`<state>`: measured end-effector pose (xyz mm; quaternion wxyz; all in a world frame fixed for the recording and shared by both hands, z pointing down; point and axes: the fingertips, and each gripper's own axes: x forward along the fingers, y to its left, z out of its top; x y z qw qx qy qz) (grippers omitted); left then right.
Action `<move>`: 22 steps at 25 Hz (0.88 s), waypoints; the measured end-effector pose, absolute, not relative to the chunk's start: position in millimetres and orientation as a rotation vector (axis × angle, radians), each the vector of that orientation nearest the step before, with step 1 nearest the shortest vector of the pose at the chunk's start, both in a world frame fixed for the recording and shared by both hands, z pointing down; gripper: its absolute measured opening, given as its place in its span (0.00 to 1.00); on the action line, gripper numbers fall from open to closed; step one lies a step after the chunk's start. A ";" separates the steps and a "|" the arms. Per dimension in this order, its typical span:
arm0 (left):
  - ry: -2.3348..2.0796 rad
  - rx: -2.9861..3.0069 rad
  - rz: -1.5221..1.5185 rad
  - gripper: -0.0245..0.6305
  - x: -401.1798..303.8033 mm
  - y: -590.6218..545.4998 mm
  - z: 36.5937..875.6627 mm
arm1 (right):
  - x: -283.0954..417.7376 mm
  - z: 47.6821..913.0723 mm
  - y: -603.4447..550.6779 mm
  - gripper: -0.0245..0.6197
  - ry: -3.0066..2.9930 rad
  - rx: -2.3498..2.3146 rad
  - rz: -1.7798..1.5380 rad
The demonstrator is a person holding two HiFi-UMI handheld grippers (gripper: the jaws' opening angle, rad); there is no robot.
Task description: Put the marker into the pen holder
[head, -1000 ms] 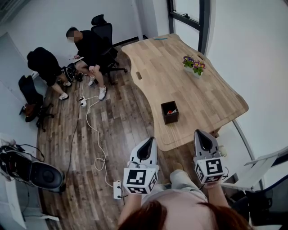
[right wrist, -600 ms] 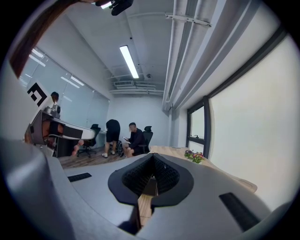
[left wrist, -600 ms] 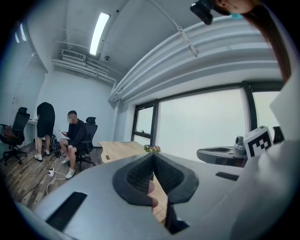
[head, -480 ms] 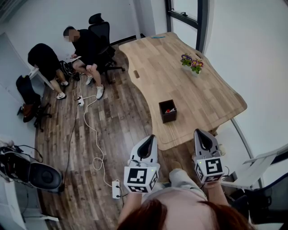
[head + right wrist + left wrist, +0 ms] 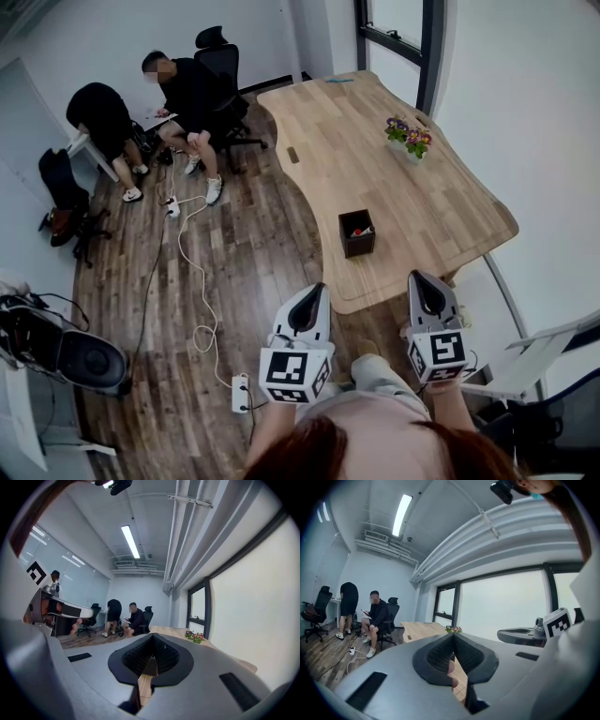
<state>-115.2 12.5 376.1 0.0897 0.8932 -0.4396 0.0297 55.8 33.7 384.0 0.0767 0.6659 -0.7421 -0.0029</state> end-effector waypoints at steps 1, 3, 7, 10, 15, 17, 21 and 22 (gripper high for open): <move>-1.313 2.653 0.088 0.04 -117.7 12.6 376.9 | 54.4 383.7 33.6 0.04 -2.227 1.995 -0.010; -1.322 2.648 0.077 0.04 -121.6 13.7 377.1 | 52.4 384.5 34.0 0.04 -2.228 1.993 -0.010; -1.332 2.641 0.054 0.04 -128.5 17.6 377.2 | 47.1 386.8 37.0 0.04 -2.227 1.988 -0.002; -1.343 2.636 0.056 0.04 -133.8 20.2 378.4 | 43.3 386.5 38.9 0.04 -2.233 1.991 -0.001; -1.371 2.634 0.029 0.04 -142.9 22.5 374.7 | 40.1 383.6 41.3 0.04 -2.241 1.998 -0.008; -1.371 2.635 0.030 0.04 -147.2 23.6 374.4 | 37.4 383.7 42.6 0.04 -2.237 1.998 -0.011; -1.368 2.646 0.044 0.04 -151.8 25.3 375.7 | 32.3 386.2 44.5 0.04 -2.235 2.000 -0.006; -1.368 2.650 0.049 0.04 -152.3 25.6 376.2 | 31.4 387.2 44.7 0.04 -2.235 2.001 -0.003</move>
